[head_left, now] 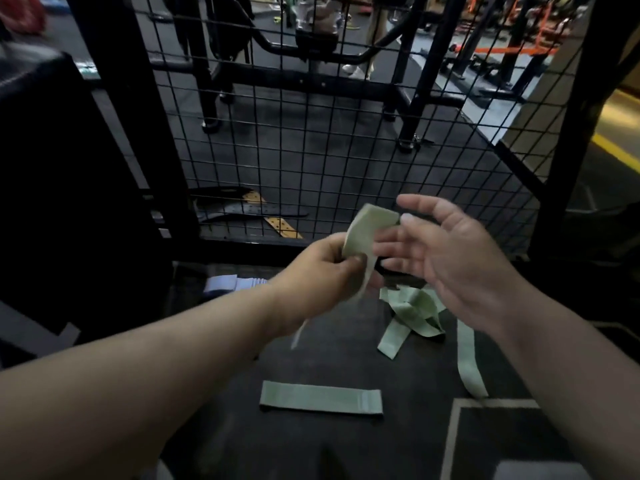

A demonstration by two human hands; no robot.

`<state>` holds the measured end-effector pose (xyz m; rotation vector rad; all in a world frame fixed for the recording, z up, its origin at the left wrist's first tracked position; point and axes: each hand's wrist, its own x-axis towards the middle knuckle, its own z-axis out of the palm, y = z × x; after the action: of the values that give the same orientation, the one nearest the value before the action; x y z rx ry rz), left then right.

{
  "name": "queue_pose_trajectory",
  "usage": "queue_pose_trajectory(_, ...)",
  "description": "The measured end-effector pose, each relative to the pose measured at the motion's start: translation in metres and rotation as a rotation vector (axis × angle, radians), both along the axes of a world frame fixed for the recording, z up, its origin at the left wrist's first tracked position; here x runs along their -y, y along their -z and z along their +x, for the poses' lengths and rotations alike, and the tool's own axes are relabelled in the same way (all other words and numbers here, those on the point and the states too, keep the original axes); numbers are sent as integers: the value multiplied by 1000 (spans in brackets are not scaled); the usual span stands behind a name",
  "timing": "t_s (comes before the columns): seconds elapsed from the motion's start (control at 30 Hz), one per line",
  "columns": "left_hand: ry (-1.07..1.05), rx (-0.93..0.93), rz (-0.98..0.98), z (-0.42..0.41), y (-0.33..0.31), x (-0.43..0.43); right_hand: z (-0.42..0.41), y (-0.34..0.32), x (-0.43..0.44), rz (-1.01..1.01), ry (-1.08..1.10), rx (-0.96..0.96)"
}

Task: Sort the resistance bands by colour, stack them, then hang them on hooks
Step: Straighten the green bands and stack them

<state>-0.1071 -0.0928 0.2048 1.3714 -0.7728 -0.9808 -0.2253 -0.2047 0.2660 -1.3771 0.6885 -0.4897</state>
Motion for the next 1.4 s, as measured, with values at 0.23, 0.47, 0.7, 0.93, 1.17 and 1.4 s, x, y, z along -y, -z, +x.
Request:
queue_pose_trajectory(0.23,327,-466,16,10,-12,-6,-4,9,2,63,-247,-256)
queue_pose_trajectory(0.47,320,-483,42,13,-6,-3,3,17,18,127,29,-54)
queue_pose_trajectory(0.7,412,-377,149,26,6,-11,0,6,36,47,330,127)
queue_pose_trajectory(0.93,435,-247,252,37,18,-21,-14,12,86,203,638,212)
queue_pose_trajectory(1.17,340,-164,288,43,24,-21,-17,25,99,360,614,188)
queue_pose_trajectory(1.4,176,-41,341,46,25,-18,-15,32,85,333,497,-117)
